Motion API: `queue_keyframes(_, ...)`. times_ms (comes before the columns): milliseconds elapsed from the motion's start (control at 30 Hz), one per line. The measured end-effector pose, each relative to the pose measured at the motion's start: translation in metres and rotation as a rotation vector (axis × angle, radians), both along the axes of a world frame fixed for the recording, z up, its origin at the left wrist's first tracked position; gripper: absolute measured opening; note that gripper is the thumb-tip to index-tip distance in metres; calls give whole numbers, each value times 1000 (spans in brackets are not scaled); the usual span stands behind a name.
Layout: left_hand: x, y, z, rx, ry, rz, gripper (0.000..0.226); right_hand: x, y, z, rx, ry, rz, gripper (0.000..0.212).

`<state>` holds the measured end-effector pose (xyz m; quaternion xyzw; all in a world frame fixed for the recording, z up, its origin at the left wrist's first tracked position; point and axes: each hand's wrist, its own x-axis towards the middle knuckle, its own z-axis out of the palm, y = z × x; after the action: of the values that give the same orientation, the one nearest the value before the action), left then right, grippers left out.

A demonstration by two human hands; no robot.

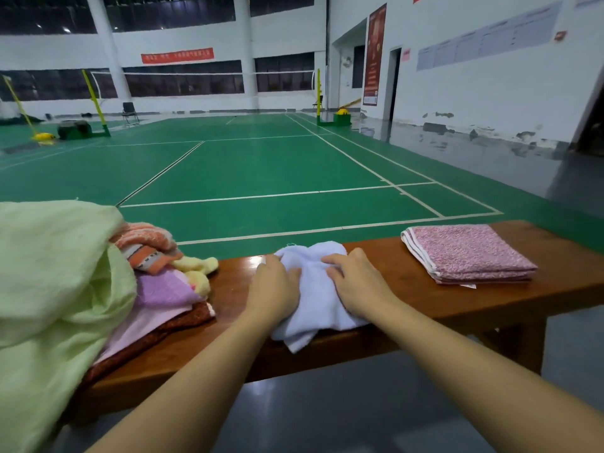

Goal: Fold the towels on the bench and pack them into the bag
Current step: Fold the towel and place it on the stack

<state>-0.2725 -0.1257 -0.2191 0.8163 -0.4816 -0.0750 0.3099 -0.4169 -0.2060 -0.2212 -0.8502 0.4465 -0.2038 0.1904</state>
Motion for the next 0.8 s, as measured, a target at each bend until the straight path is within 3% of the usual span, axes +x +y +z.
queue_keyframes(233,-78,-74,47,-276,206,-169,42,-89,-71,53,-67,-185,-91,32)
queue_keyframes(367,-137,-142,67,-322,397,-287,43,-161,-121,88,-97,-128,-171,31)
queue_keyframes(433,-160,-169,55,-210,368,-319,44,-192,-141,83,-46,11,-228,34)
queue_keyframes(533,-178,-193,21,85,178,-259,66,-211,-158,53,22,284,-351,44)
queue_keyframes(667,-185,-213,-17,189,10,-476,67,-192,-159,16,14,273,-224,48)
queue_keyframes(800,-197,-228,-31,198,-75,-472,59,-200,-160,-3,-14,360,-193,55)
